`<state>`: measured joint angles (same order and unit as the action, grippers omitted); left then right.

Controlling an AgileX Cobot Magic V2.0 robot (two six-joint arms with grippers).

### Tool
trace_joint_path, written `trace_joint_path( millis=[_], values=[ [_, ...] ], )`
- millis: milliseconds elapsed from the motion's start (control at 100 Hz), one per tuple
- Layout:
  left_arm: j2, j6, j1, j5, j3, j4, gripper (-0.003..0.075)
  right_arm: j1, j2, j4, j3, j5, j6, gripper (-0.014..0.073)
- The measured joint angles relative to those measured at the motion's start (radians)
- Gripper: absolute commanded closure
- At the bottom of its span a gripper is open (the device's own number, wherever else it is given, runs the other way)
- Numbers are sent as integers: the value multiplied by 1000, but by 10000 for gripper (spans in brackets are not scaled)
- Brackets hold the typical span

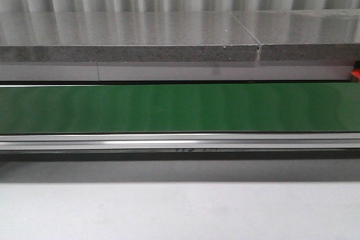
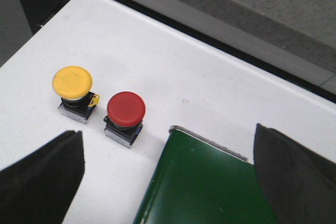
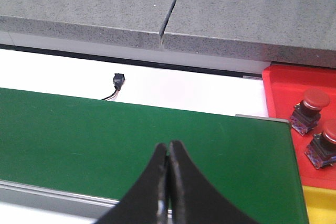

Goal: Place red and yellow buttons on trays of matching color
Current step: 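Move the left gripper over the red push button in the cluster, then lower the left gripper onto the red button and grasp it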

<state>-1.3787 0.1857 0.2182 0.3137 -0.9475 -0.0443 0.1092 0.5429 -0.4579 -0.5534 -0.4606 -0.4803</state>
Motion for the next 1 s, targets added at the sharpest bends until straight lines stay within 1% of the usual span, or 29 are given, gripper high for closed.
trace_joint_path(
  millis=[160, 360, 700, 1000],
  values=[
    [-129, 2, 35, 4, -54, -19, 102, 0, 0, 0, 0, 0, 0, 661],
    [-240, 2, 40, 8, -117, -27, 102, 0, 0, 0, 0, 0, 0, 661],
    [-379, 2, 42, 9, -224, -35, 102, 0, 0, 2, 0, 0, 0, 661],
    [-472, 2, 42, 28, -286, -52, 102, 0, 0, 2, 0, 0, 0, 661]
  ],
)
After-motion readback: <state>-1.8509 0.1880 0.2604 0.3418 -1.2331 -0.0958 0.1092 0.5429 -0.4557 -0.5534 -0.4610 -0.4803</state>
